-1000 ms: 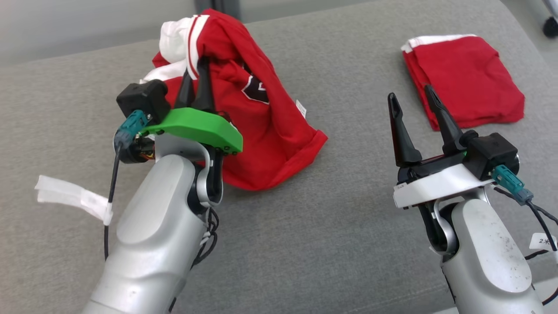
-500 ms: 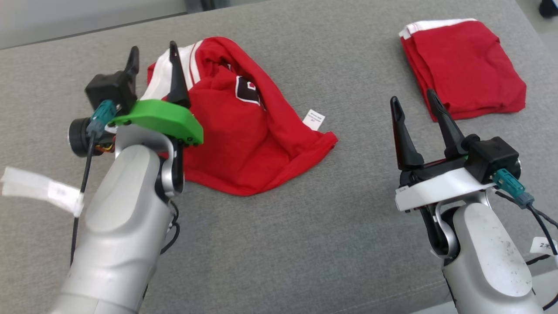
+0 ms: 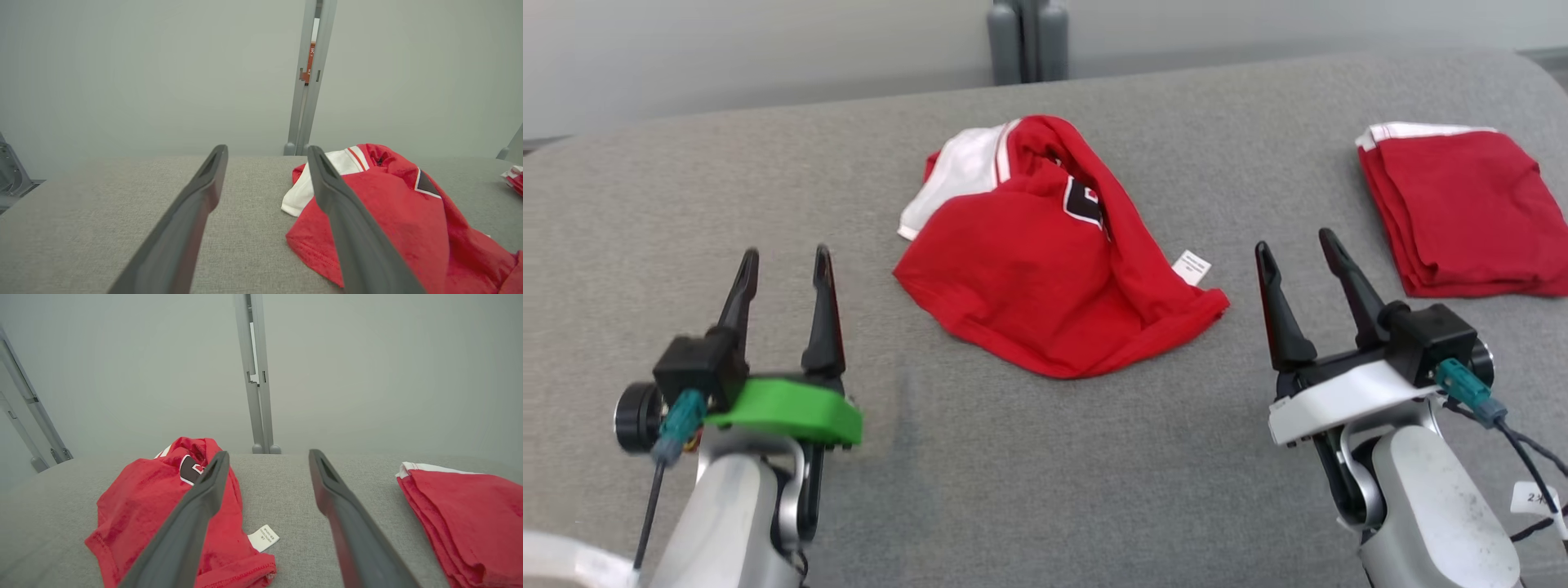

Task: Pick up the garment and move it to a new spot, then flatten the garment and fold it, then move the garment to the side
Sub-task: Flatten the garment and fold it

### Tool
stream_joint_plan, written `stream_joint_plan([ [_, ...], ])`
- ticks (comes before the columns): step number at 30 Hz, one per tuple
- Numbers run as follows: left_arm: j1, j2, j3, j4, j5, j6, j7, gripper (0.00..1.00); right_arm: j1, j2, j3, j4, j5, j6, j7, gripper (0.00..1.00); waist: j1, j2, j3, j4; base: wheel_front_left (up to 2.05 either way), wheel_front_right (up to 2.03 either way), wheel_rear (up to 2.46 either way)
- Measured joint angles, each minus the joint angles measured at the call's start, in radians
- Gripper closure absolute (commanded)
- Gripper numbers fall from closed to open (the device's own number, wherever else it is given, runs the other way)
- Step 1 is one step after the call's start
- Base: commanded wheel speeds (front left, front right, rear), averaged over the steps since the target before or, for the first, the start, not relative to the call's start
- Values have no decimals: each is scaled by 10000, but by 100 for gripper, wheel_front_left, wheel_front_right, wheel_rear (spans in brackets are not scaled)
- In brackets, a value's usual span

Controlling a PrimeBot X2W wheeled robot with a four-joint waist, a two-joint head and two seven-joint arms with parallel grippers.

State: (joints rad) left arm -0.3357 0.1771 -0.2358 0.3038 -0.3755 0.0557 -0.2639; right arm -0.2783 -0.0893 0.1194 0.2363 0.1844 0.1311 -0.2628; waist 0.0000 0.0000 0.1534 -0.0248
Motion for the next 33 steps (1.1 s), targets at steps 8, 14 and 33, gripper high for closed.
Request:
stream_joint_plan([
  [8, 2192, -744, 1398, -1371, 525, -662, -2, 0, 481, 169, 15, 117, 343, 0, 2, 0, 0, 0, -671, 521, 0, 0, 0],
  [14, 2531, -1110, 1597, -1379, 1097, -1095, -2, 0, 598, 205, 84, 128, 339, 0, 2, 0, 0, 0, -753, 934, 0, 0, 0],
  [33, 1732, -1266, 355, -1062, 61, -826, 0, 0, -3087, -1020, 4771, 3269, 1394, 4, 1655, 0, 0, 0, 236, 2937, 0, 0, 0],
])
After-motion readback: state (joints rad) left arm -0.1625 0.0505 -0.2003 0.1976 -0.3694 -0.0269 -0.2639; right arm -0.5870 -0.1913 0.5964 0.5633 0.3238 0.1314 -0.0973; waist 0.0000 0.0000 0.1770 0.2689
